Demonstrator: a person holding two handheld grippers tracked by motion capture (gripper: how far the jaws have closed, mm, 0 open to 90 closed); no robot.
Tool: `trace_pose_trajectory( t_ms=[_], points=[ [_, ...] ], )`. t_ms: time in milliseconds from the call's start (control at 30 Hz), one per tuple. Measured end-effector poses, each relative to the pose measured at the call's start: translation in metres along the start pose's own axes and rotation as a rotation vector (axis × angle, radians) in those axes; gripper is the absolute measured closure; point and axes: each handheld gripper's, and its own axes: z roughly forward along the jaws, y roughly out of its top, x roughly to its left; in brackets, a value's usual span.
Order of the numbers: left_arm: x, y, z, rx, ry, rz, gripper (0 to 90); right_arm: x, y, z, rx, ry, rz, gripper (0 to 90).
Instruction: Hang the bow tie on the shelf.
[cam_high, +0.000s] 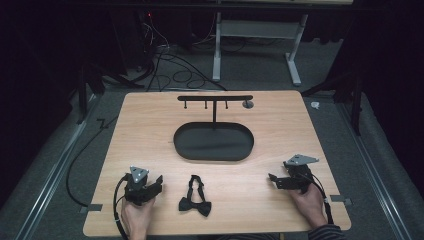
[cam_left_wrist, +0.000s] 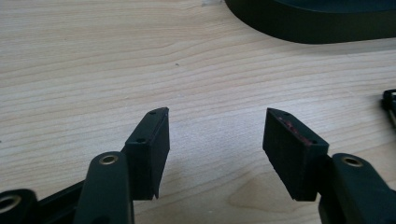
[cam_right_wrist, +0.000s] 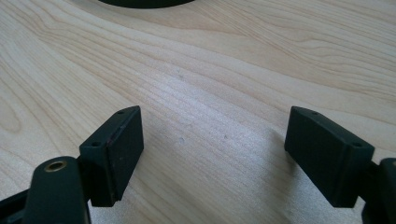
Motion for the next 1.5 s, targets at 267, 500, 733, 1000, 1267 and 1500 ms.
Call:
trace_pose_trajectory(
  t_ms=[267, 500, 733, 1000, 1267, 1500],
  points=[
    [-0.005, 0.004, -0.006, -0.001, -0.029, 0.002, 46.0, 0.000, 0.000, 0.000, 0.000, 0.000, 0.000, 20.6],
    [-0.012, 0.009, -0.009, -0.005, -0.067, 0.009, 46.0, 0.000, 0.000, 0.000, 0.000, 0.001, -0.001, 20.6],
    [-0.021, 0.015, -0.010, -0.002, -0.114, 0.028, 45.5, 0.000, 0.000, 0.000, -0.001, 0.001, -0.001, 20.6],
    [-0.034, 0.019, -0.010, 0.004, -0.165, 0.049, 45.5, 0.000, 0.000, 0.000, -0.002, 0.001, -0.003, 20.6],
    [-0.050, 0.022, -0.004, 0.030, -0.200, 0.086, 45.9, 0.000, 0.000, 0.000, -0.002, 0.001, -0.002, 20.6],
    [-0.058, 0.023, 0.001, 0.042, -0.238, 0.088, 47.2, 0.000, 0.000, 0.000, -0.002, 0.001, -0.003, 20.6]
  ],
)
